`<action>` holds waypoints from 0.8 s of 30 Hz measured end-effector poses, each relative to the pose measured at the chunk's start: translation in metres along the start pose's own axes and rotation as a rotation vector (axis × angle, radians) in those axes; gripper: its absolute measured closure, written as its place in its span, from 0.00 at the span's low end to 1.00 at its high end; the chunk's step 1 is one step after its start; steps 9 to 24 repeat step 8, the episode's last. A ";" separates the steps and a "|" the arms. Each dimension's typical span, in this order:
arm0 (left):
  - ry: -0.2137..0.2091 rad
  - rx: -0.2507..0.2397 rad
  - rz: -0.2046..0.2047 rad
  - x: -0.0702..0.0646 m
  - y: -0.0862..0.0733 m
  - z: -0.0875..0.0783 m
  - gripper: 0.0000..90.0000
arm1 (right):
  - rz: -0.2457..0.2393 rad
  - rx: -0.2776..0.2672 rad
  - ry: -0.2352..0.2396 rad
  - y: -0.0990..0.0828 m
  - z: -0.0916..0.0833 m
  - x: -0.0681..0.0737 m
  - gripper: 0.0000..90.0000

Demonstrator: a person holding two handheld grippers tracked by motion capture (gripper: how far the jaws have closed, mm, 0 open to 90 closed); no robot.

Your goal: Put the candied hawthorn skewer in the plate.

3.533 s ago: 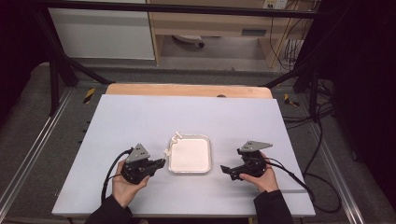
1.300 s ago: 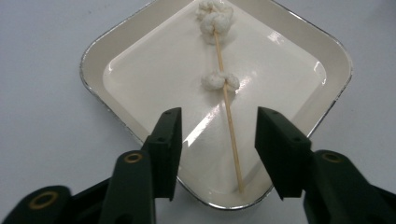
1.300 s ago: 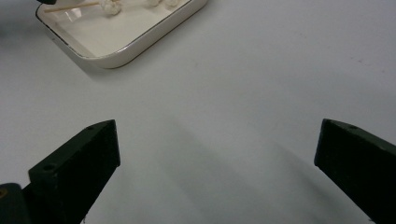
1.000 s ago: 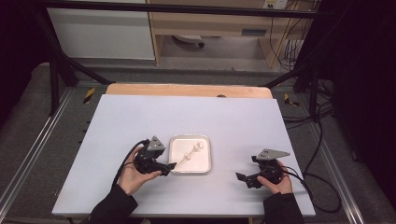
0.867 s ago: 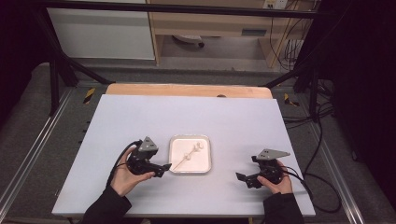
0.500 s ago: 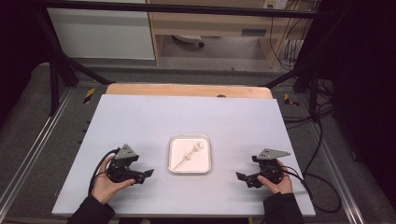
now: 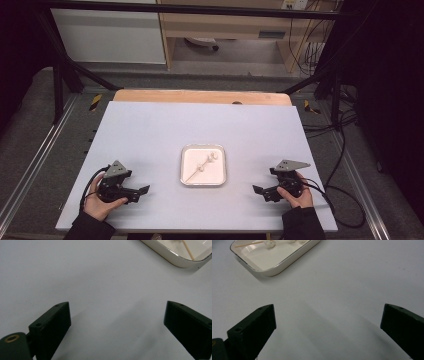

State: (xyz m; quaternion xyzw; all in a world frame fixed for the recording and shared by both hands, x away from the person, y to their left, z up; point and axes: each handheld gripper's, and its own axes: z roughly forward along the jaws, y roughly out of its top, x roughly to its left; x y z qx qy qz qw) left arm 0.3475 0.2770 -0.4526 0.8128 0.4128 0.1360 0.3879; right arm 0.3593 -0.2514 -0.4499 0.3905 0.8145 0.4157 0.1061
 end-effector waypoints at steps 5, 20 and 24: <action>0.001 -0.001 0.002 0.001 -0.002 -0.002 0.08 | -0.006 0.007 0.002 -0.001 0.001 0.000 0.01; 0.001 -0.004 0.002 0.000 -0.001 -0.002 0.08 | -0.004 0.008 0.004 -0.001 0.001 0.000 0.01; 0.001 -0.004 0.002 0.000 -0.001 -0.002 0.08 | -0.004 0.008 0.004 -0.001 0.001 0.000 0.01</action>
